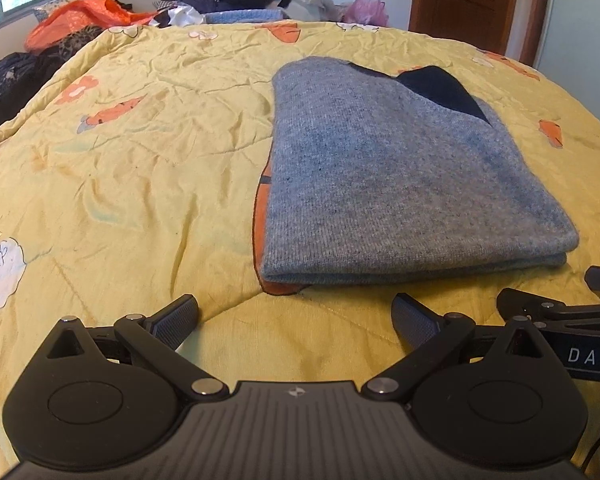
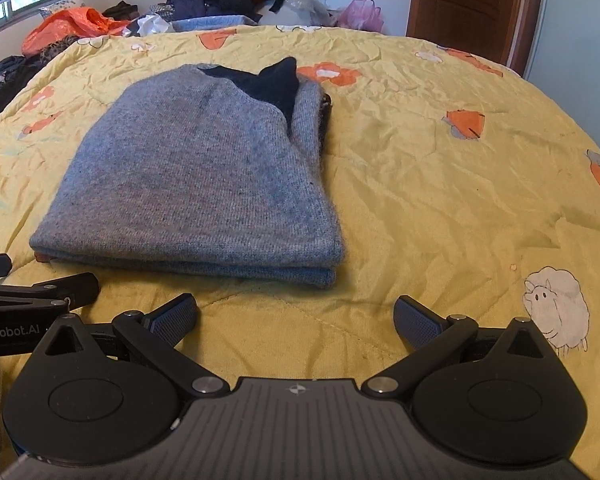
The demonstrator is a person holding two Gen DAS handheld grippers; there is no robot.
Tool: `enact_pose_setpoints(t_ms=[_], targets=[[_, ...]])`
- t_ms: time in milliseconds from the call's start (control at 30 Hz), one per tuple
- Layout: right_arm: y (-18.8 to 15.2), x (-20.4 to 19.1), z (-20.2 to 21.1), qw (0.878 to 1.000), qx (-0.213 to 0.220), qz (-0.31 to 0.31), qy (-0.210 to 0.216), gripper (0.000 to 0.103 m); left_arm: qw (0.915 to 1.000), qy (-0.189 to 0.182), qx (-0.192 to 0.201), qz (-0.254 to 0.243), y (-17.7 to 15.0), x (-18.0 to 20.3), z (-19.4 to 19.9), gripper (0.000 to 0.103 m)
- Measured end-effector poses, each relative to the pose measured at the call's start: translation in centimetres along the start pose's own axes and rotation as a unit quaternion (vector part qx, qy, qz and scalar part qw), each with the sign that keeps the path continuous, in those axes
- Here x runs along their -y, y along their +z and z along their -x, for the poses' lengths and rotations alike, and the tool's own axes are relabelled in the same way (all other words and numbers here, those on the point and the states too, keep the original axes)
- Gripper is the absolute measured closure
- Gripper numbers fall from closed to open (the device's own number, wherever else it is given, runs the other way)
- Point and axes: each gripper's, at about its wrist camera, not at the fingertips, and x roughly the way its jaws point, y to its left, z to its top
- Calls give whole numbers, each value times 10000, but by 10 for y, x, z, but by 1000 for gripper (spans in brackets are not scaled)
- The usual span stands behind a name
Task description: Fold small clothes
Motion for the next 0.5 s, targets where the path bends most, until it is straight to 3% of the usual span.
enact_pose_setpoints(t_ms=[500], targets=[[3,1,-3,9999,-103,-3,-3,0,10000,-24,3,-31,0,-1,1,0]])
